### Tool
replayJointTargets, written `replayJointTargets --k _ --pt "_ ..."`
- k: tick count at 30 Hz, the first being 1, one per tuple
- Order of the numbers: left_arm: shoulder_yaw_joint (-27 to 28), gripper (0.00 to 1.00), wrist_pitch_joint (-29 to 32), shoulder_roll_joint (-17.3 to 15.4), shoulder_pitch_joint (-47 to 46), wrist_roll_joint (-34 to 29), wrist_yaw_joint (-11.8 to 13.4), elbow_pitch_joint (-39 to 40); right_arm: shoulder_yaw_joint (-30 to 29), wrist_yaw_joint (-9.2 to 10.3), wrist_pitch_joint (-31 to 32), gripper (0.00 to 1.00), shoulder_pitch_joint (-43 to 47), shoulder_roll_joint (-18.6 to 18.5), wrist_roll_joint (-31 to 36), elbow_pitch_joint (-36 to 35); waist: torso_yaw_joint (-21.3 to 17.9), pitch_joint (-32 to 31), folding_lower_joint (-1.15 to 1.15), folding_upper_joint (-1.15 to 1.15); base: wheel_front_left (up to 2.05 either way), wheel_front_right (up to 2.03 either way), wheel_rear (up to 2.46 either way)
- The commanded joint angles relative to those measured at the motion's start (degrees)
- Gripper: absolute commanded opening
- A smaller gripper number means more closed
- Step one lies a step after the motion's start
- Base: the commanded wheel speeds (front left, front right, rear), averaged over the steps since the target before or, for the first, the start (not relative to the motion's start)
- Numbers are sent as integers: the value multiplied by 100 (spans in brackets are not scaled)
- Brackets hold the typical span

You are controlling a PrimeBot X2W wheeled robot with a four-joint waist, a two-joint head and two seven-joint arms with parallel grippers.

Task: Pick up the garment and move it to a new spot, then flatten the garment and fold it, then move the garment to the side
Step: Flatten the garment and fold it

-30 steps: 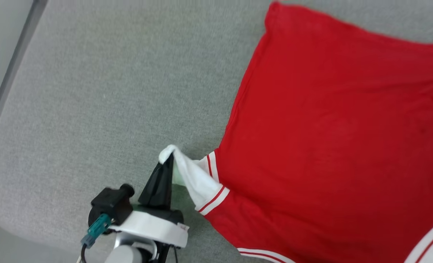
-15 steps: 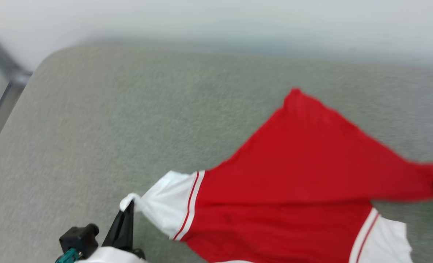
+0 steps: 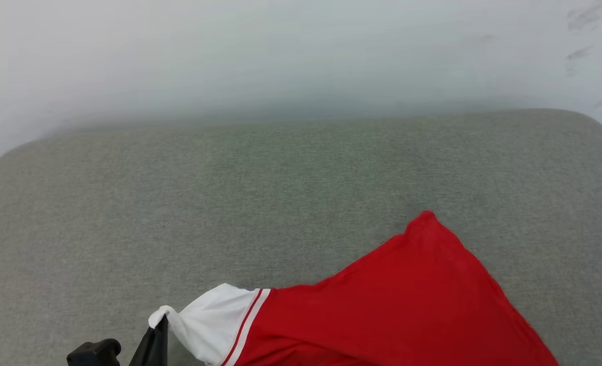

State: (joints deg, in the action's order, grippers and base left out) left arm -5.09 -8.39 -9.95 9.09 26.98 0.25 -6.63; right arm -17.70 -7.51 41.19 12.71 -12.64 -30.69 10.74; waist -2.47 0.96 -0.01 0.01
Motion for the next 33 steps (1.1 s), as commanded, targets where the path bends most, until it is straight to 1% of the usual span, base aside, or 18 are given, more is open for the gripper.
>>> replayJointTargets --k 1,2,5,6,9,12,16,18,20,23,27,30,33 --pt "4 0 18 -26 41 10 17 17 -86 3 -71 42 120 234 5 -168 -73 -10 1 -1 0 0 0" --pt "-3 0 32 -31 33 12 22 23 -127 4 -155 100 147 340 0 -267 -88 -1 1 -1 0 0 0" --pt "-27 0 47 -33 7 12 26 50 -209 4 -683 100 136 520 86 -521 -129 20 1 -1 0 0 0" --pt "-27 0 47 -33 7 12 26 50 -209 4 -683 100 136 520 86 -521 -129 20 1 -1 0 0 0" --pt "-73 0 65 -21 -59 -10 46 90 -189 4 -1264 100 -36 545 92 -605 -138 74 1 -1 0 0 0" --pt "-120 0 90 -17 -155 -35 46 140 -79 4 -2008 100 -359 373 89 -680 -114 175 1 -1 0 0 0" --pt "-200 0 80 17 -383 -66 30 162 170 4 -2991 100 -875 29 16 -513 -12 417 1 -1 0 0 0" --pt "-261 0 61 43 -523 -94 -2 137 425 3 -3258 100 -1147 -190 -35 -324 58 533 1 -1 0 0 0" --pt "-304 0 27 70 -671 -108 -26 106 699 4 -3349 100 -1463 -433 -118 -121 144 648 1 -1 0 0 0" --pt "-350 0 -44 100 -898 -112 -65 53 1311 4 -3053 100 -1964 -926 -317 160 265 818 1 -1 0 0 0" --pt "-449 0 -107 142 -1193 -163 -123 -14 2117 4 -2135 100 -2747 -1612 -680 443 420 1074 1 -1 0 0 0" --pt "-519 0 -166 182 -1384 -190 -166 -56 2617 4 -1388 100 -3300 -1977 -938 579 546 1277 1 -1 0 0 0" --pt "-587 0 -239 233 -1558 -213 -187 -80 3070 4 -724 100 -3799 -2216 -1072 648 658 1470 1 -1 0 0 0"
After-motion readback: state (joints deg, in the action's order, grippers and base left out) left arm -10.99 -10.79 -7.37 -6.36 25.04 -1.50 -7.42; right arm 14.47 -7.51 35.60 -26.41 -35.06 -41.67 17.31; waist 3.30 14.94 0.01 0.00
